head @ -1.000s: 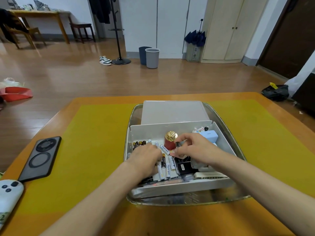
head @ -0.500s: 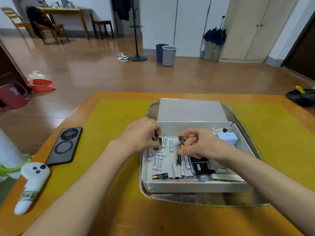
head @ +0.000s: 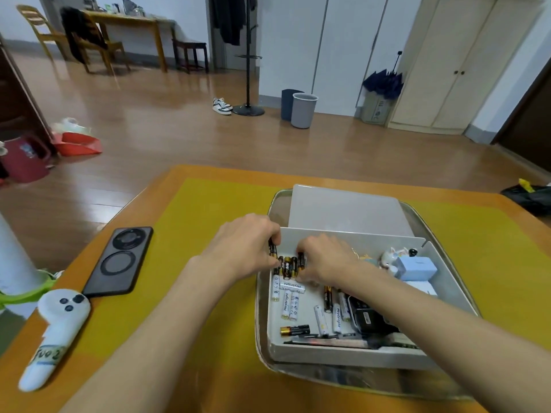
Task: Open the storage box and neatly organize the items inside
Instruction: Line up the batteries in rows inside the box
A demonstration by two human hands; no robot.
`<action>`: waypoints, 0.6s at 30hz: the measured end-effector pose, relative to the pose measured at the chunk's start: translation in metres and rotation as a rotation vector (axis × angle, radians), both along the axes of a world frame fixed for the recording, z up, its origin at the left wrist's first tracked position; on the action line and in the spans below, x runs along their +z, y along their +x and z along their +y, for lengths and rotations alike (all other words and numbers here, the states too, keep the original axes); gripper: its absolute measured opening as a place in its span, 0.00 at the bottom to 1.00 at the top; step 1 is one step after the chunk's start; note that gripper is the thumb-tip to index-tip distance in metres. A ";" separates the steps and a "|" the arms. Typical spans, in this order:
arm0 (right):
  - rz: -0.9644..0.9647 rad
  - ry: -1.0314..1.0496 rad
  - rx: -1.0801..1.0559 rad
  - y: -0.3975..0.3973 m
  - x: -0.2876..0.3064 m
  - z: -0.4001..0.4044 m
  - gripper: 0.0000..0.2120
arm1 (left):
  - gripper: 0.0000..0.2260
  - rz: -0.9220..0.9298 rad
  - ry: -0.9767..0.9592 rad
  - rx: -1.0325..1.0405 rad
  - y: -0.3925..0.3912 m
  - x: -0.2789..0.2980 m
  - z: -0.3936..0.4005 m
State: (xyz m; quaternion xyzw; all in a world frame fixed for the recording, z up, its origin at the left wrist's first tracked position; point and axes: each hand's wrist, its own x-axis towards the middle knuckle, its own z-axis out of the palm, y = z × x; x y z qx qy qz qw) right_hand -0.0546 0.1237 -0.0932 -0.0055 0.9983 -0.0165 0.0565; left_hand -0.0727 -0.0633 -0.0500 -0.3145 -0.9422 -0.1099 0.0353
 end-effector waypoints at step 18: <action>-0.016 0.046 -0.007 0.002 -0.009 0.000 0.28 | 0.13 0.000 0.016 -0.040 0.006 0.006 0.002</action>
